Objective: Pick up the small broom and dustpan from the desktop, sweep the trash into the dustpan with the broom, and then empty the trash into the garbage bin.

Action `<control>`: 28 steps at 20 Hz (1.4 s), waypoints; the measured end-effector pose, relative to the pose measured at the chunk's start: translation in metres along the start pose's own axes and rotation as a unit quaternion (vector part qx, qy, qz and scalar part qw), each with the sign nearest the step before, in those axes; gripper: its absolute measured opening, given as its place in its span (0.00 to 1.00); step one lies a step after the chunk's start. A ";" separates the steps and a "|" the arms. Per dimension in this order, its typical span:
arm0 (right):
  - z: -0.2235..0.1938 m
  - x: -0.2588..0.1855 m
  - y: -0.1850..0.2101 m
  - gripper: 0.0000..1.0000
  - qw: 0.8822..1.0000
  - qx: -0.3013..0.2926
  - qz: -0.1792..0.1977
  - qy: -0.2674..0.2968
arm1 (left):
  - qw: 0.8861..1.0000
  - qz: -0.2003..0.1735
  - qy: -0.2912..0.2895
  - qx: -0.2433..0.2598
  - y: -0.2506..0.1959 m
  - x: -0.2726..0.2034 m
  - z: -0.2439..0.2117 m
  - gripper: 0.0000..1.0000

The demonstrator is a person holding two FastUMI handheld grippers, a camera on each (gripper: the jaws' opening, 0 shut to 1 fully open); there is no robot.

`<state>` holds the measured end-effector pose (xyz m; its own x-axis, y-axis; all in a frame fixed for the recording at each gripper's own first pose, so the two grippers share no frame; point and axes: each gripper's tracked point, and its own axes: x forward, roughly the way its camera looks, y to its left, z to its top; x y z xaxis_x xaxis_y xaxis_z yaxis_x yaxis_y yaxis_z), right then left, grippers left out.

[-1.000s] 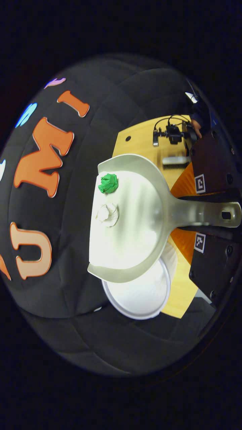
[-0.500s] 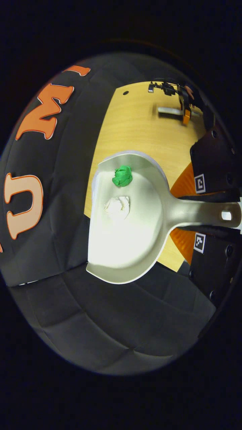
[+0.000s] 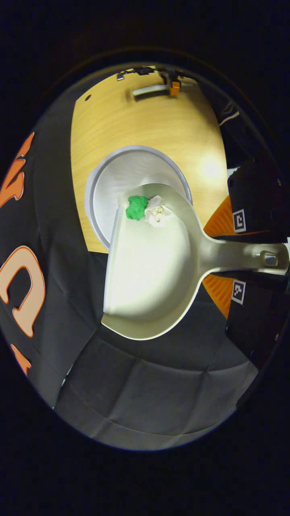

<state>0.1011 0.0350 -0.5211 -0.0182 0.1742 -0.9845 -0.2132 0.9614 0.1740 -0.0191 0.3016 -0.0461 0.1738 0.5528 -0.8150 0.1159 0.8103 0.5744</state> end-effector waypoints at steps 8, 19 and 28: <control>0.000 -0.001 0.002 0.93 1.000 0.001 0.007 -0.001 | 0.949 0.167 0.002 0.268 0.045 -0.017 0.009 0.28; -0.002 -0.003 0.003 0.94 1.000 0.016 0.016 -0.005 | 0.994 -0.002 -0.103 -0.027 -0.055 0.010 0.045 0.28; -0.001 -0.014 0.004 0.94 1.000 0.015 0.014 -0.019 | 0.942 -0.238 -0.214 -0.098 -0.255 -0.043 0.148 0.28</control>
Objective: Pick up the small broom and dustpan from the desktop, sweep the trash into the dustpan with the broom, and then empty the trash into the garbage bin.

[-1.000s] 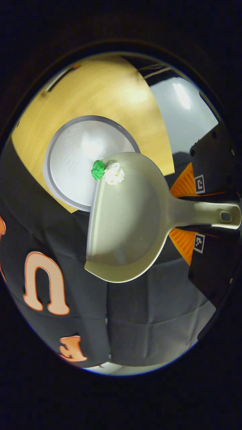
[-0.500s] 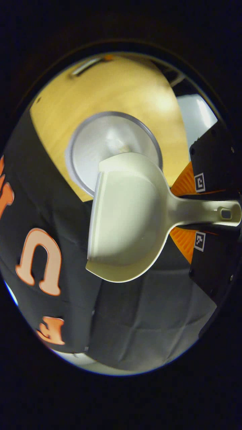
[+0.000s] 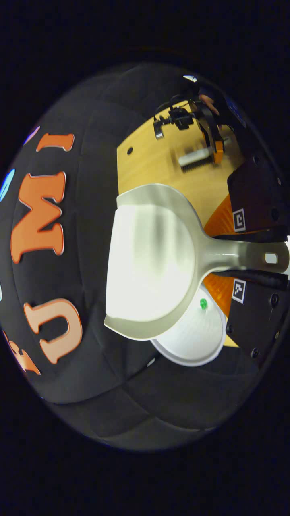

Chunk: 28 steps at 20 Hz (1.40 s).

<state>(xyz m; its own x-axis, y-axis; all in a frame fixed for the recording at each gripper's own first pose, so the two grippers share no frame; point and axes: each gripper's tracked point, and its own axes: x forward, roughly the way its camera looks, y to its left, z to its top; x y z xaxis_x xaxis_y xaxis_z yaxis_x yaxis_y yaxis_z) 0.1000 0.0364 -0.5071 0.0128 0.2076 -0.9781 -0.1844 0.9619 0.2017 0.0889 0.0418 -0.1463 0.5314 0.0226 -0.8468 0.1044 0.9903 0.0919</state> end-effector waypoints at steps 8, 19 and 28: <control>-0.003 -0.005 -0.012 0.94 1.000 0.004 -0.011 -0.007 | 0.992 -0.094 0.075 -0.048 -0.099 0.106 -0.084 0.28; -0.007 -0.002 -0.014 0.94 1.000 0.007 -0.017 -0.004 | 0.975 -0.092 0.188 -0.078 -0.126 0.165 -0.178 0.29; -0.007 -0.003 -0.015 0.94 1.000 0.019 -0.016 -0.009 | 0.964 -0.104 0.234 -0.069 -0.133 0.164 -0.205 0.34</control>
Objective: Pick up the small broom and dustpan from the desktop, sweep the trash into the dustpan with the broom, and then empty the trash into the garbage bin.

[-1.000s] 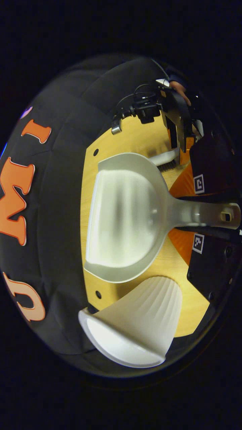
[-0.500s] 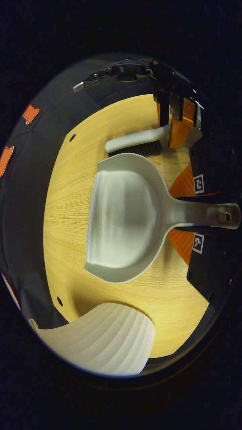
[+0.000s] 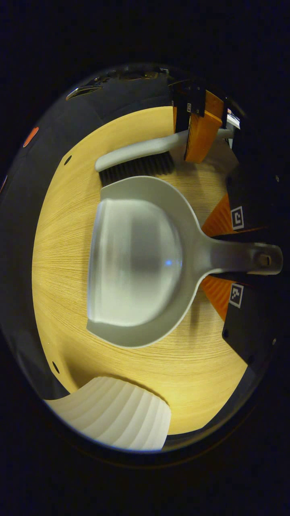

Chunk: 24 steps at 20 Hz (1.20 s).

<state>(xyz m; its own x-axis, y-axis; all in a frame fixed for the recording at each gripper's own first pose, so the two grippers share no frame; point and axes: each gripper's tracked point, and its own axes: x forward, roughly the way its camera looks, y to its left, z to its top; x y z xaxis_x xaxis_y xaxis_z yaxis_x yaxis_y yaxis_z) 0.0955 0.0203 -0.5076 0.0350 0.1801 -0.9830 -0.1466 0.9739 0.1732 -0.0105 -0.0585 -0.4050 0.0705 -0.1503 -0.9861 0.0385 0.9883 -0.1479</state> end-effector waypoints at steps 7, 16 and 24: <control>0.012 -0.013 -0.002 0.94 0.999 0.018 0.004 -0.030 | 0.996 -0.007 -0.036 0.077 -0.010 -0.027 0.009 0.64; 0.102 -0.105 -0.011 0.94 0.971 0.014 -0.026 -0.236 | 0.956 0.077 -0.270 0.086 0.020 -0.151 0.128 0.85; 0.177 -0.239 -0.002 0.93 0.877 -0.027 -0.040 -0.478 | 0.821 0.126 -0.547 0.104 0.017 -0.259 0.178 0.93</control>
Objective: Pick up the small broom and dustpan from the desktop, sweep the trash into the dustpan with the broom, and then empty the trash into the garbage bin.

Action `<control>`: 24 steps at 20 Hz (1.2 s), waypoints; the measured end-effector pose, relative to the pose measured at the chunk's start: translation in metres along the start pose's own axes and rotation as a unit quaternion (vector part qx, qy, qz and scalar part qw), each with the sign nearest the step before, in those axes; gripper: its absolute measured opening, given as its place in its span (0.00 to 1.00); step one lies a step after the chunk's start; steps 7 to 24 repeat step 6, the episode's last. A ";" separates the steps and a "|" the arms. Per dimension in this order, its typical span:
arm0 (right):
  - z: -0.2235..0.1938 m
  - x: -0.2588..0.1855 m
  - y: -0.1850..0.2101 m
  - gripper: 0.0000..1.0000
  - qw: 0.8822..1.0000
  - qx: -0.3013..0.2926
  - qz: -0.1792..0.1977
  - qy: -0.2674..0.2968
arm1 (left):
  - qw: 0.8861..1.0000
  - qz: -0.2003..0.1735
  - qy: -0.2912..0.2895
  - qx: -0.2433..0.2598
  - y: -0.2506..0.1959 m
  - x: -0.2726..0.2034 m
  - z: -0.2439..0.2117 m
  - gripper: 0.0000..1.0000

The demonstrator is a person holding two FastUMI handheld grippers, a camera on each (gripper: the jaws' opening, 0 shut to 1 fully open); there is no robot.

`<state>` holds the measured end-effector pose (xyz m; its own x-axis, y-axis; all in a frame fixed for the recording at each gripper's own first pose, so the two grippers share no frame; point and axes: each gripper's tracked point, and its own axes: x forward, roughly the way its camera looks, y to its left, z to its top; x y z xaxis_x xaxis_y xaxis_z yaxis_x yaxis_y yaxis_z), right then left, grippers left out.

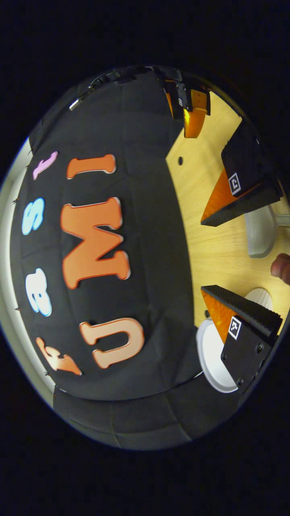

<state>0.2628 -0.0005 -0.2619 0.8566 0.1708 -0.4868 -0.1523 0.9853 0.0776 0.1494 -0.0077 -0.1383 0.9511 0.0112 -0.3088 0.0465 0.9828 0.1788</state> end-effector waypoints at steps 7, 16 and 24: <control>0.059 -0.045 -0.003 0.93 0.990 -0.022 0.015 -0.138 | 0.993 0.038 -0.096 -0.047 0.017 -0.018 0.020 0.92; 0.059 -0.045 -0.003 0.93 0.990 -0.022 0.015 -0.138 | 0.993 0.038 -0.096 -0.047 0.017 -0.018 0.020 0.92; 0.059 -0.045 -0.003 0.93 0.990 -0.022 0.015 -0.138 | 0.993 0.038 -0.096 -0.047 0.017 -0.018 0.020 0.92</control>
